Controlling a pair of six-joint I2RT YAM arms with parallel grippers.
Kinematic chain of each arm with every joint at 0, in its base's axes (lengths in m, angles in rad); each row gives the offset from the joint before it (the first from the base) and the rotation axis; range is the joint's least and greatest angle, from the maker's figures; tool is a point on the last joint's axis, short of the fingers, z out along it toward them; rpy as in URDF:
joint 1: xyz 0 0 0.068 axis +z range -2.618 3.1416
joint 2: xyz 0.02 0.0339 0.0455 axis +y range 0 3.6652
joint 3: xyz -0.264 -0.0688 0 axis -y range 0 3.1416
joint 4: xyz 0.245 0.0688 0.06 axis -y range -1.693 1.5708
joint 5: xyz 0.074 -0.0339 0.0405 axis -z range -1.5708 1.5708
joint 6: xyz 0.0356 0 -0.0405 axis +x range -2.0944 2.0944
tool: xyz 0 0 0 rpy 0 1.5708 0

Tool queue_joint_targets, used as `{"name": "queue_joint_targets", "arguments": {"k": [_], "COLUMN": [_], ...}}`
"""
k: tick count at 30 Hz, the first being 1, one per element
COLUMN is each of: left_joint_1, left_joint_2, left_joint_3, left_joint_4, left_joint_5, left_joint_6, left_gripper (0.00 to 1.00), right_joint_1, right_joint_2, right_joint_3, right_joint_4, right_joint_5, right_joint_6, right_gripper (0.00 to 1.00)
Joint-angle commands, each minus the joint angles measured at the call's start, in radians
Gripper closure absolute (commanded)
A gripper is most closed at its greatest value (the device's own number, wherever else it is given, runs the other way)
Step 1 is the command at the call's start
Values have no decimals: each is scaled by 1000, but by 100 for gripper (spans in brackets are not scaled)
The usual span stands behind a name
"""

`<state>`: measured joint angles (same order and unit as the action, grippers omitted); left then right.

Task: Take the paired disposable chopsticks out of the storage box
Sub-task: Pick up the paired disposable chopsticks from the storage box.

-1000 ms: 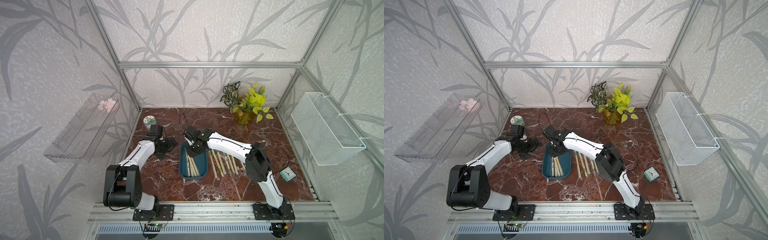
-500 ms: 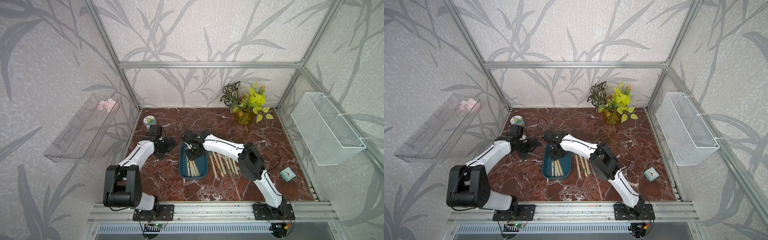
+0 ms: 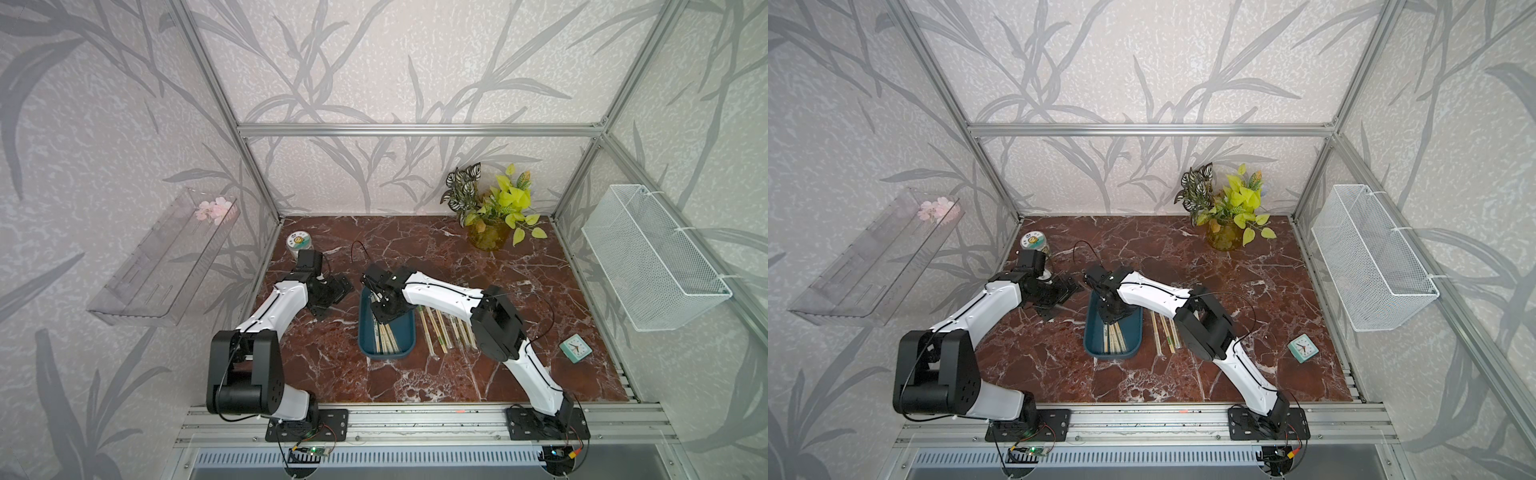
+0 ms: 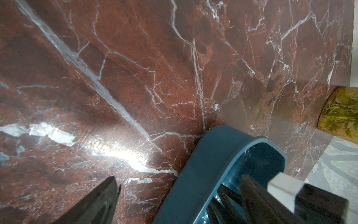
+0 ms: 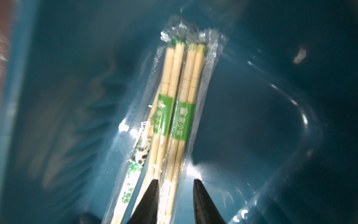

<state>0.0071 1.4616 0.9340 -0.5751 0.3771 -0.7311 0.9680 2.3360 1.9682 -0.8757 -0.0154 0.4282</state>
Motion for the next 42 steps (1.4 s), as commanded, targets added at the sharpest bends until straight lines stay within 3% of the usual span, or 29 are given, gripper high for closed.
{"name": "queue_joint_targets", "arguments": {"k": [1,8,25,42], "left_joint_1": [6,6,6,6], "left_joint_2": [-2,-3,-3,5], "left_joint_3": [-11,-11,-14,-10], "left_joint_4": [-12,-11,-8,-1], "left_joint_5": [3,5,6,14], "left_joint_6": [21,18,17,12], "left_gripper": [1,1,1,1], "right_joint_1": [5,5,-14,-44], "right_joint_2": [25,64,15,-83], "right_joint_3": [18,45,34,-36], "right_joint_4": [-33,-54,-39,-4], "right_joint_5": [20,27,-12,1], "right_joint_6": [-15,-24,2,25], "right_gripper": [68,71,92,93]}}
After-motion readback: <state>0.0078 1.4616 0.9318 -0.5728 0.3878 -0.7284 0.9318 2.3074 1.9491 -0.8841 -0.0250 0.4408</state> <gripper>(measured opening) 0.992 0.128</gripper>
